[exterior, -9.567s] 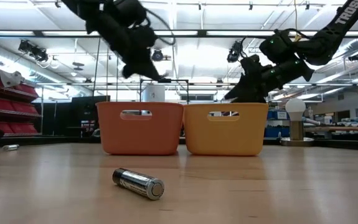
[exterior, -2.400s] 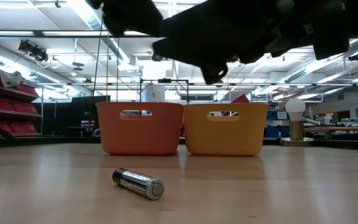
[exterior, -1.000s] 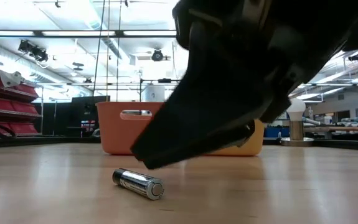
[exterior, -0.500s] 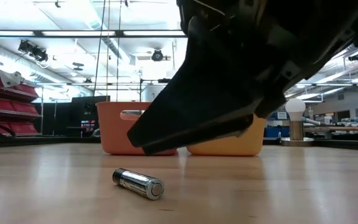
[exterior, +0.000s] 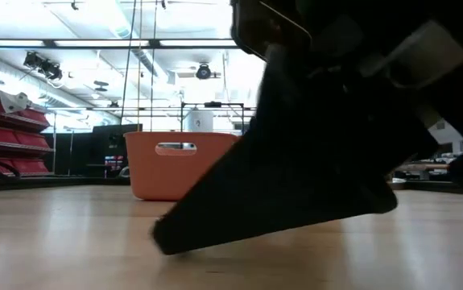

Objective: Sort batteries
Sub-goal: Put the silver battery into the yellow bin

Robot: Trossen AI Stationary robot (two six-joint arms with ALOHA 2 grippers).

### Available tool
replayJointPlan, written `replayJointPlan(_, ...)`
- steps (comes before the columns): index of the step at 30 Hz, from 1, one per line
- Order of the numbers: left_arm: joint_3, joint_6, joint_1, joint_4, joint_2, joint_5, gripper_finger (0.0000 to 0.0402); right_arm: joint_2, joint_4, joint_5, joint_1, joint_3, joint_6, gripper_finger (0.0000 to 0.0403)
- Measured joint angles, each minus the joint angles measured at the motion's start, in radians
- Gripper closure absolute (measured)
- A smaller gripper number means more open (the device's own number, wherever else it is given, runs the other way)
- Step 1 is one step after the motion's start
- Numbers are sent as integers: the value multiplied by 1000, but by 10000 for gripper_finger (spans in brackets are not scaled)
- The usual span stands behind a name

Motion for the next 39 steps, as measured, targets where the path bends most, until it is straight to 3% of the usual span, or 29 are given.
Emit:
replayJointPlan(4, 0, 0, 0, -10, 8, -15, 256, 28, -27, 2, 2, 29, 16, 183)
replayJointPlan(7, 0, 0, 0, -10, 15, -18, 256, 26, -82, 8, -2, 34, 18, 188)
replayJointPlan(17, 0, -3, 0, -8, 18, -19, 256, 20, -132, 52, -13, 31, 26, 316)
replayJointPlan(21, 0, -5, 0, -9, 18, -24, 256, 24, -80, 79, -3, 23, -2, 344)
replayJointPlan(25, 0, -6, 0, -8, 18, -36, 256, 18, -62, 114, 1, 23, -18, 336)
replayJointPlan(30, 0, -7, 0, -8, 18, -42, 256, 11, -63, 120, -8, 23, -17, 296)
replayJointPlan(39, 0, -7, 0, -12, 18, -52, 256, 12, -42, 13, -46, 23, -85, 247)
